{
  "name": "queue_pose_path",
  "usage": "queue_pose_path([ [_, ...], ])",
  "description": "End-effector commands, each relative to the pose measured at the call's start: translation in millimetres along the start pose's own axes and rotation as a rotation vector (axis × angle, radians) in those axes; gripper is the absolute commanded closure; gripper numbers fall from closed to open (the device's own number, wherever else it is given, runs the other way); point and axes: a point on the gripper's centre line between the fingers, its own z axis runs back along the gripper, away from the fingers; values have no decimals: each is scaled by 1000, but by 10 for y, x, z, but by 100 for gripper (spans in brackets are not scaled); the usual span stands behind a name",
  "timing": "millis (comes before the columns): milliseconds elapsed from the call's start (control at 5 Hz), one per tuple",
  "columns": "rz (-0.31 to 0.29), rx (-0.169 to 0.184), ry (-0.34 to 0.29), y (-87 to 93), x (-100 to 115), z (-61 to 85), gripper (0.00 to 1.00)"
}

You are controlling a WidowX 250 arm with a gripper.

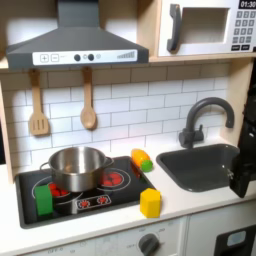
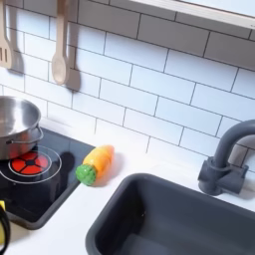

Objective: Push button

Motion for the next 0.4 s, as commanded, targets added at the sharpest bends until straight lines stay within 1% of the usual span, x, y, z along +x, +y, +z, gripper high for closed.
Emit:
queue_pose_path([
  [0,-2,0,0,-2,0,0,0],
  [200,15,27,-25,60,77,-13,0],
])
